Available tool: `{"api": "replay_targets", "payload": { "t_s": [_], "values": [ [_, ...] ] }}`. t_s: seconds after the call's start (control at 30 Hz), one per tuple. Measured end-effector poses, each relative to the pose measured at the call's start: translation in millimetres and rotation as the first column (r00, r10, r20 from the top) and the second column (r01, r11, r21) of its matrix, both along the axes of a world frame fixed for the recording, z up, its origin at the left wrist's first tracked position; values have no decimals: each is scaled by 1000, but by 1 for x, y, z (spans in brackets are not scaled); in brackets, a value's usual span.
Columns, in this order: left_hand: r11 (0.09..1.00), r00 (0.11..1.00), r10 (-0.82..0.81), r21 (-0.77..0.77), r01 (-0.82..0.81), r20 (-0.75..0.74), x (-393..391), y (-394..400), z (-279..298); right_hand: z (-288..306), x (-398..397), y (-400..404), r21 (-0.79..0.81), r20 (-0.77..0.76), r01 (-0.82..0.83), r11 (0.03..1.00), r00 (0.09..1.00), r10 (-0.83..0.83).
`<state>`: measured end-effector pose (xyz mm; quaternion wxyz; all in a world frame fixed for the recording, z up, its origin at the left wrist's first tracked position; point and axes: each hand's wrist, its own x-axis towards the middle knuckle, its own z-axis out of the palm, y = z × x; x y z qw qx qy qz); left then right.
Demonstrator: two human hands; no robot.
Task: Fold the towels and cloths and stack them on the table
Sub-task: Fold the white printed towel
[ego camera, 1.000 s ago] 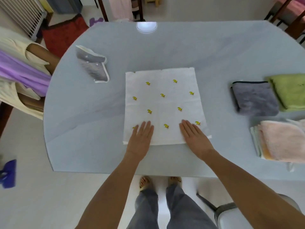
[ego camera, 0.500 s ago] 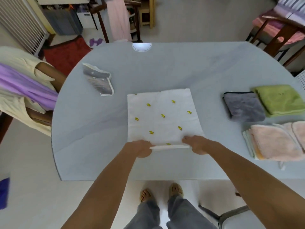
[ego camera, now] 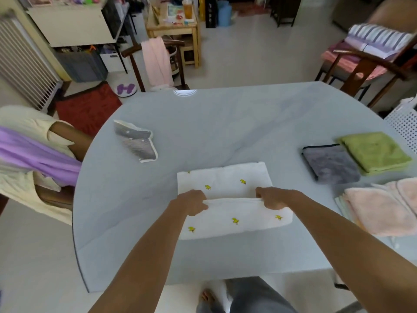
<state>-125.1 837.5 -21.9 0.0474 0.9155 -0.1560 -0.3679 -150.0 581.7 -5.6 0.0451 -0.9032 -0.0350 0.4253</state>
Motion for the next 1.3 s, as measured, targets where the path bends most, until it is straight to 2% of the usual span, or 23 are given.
{"api": "replay_targets", "payload": {
  "t_s": [0.13,0.27,0.43,0.5,0.63,0.77,1.0,1.17,1.3],
  "values": [
    [999,989,46,14,-48,141,41,1,-5,-1,37,-7,107,95,108,988,988,-119],
    [994,972,105,-9,-105,210,79,2,-17,-14,77,-9,199,234,138,970,955,-184],
    [987,979,160,-25,-158,128,121,-5,-43,-40,129,-10,193,257,19,981,964,-69],
    [991,982,136,-13,-135,134,128,-10,-52,-58,141,-8,208,325,-69,976,946,-3],
    [997,976,38,54,-51,217,134,-20,-63,-82,150,-6,143,480,-227,963,867,133],
    [997,981,21,72,-36,195,143,-20,-74,-94,155,-3,66,533,-278,958,822,202],
    [990,969,70,102,-96,236,146,-21,-86,-101,156,19,-23,525,-181,983,835,166],
    [990,968,123,48,-136,219,152,-24,-87,-107,158,28,-173,492,-96,980,853,171],
    [979,942,55,169,-117,332,142,-28,-88,-111,156,34,-183,563,-34,983,816,133]
  ]
}}
